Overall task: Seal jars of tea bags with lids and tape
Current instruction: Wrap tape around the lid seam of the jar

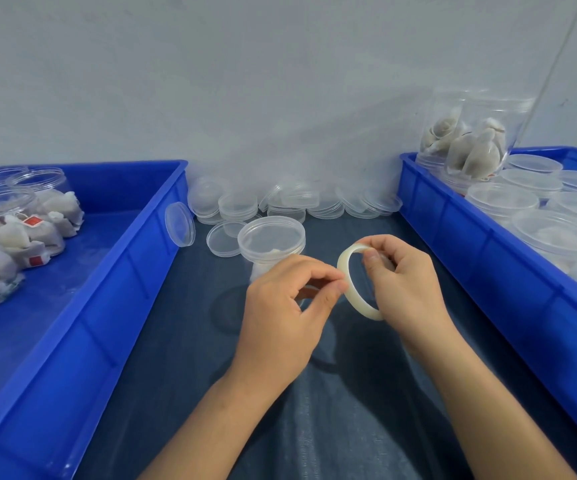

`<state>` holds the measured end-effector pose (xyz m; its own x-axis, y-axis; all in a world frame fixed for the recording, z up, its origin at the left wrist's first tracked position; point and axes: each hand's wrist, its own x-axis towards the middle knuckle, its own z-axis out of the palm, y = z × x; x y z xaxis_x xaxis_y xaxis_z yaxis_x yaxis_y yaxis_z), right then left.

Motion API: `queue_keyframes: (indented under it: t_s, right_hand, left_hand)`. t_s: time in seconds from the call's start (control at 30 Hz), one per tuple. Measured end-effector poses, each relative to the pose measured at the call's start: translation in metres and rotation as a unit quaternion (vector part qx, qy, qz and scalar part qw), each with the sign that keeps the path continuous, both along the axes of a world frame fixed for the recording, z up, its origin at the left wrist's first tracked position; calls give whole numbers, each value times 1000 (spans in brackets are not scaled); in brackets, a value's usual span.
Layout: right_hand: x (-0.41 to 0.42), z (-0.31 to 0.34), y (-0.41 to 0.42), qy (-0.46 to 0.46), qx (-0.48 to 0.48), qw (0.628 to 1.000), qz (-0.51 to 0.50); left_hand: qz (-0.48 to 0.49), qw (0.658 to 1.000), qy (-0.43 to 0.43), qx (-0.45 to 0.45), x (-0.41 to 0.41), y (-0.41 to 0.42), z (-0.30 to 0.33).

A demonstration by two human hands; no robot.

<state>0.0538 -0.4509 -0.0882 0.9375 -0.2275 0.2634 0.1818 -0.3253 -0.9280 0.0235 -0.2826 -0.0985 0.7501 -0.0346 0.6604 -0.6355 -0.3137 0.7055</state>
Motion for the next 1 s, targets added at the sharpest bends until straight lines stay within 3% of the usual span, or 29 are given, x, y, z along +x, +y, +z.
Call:
queue_keyframes:
  t_s: [0.17,0.43,0.57,1.0]
  right_hand:
    - [-1,3,-1,-20,-33,999,-4]
    - [0,1,-1,-7,-39,999,-5]
    - [2,3,-7,13,-54,998,37]
    - [2,2,-12,65,-80,993,59]
  left_hand:
    - [-27,996,81,-29,-3,1,1]
    - [-12,996,89,-7,-1,3,1]
    - [-43,988,139,-44,0,4,2]
    - [-18,997,75,16,-1,6,0]
